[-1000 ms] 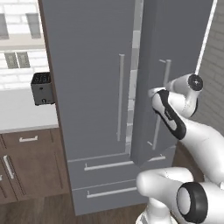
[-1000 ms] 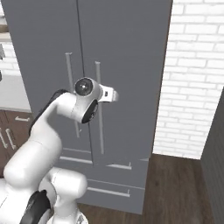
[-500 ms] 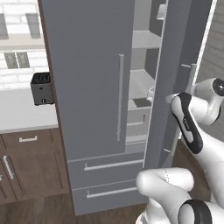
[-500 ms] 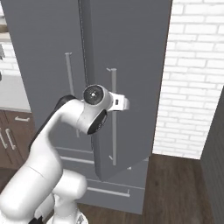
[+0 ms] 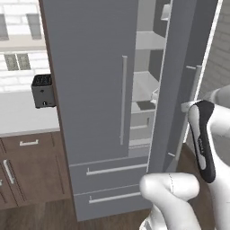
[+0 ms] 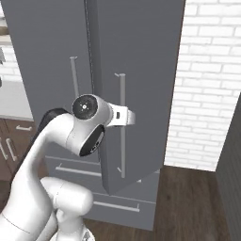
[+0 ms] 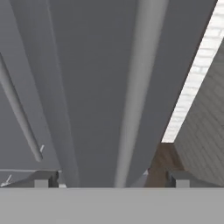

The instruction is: Take the strawberry from the fridge and place it on top of the pancake, located on the dining counter.

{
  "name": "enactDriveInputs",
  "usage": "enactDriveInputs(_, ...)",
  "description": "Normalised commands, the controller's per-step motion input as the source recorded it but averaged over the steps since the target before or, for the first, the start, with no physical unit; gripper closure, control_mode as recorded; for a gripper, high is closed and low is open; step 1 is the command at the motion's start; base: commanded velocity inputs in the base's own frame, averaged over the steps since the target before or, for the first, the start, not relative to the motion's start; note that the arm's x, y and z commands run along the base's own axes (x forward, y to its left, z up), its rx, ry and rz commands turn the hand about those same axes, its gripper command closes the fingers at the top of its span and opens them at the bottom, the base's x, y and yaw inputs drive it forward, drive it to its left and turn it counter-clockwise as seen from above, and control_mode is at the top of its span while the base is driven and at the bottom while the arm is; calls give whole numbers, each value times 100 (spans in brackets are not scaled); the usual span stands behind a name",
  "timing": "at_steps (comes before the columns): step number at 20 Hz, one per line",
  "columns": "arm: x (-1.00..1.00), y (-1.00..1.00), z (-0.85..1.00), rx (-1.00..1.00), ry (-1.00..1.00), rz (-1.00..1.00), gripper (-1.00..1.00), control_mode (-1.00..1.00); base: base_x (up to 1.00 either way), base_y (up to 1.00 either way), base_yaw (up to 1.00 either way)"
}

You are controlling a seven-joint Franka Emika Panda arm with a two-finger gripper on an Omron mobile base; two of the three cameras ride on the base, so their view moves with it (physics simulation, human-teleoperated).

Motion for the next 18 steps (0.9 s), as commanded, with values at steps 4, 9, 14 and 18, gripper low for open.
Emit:
enactDriveInputs(4, -64, 46, 72, -18, 0, -4, -100, -100, 0, 0, 0)
enactDriveInputs(9, -41, 67, 74, -25, 1, -4, -100, -100, 0, 0, 0)
enactDriveInputs(14, 19, 100, 29, -35, 20, -8, -100, -100, 0, 0, 0)
enactDriveInputs(18, 60, 100, 0, -33, 23, -8, -100, -100, 0, 0, 0)
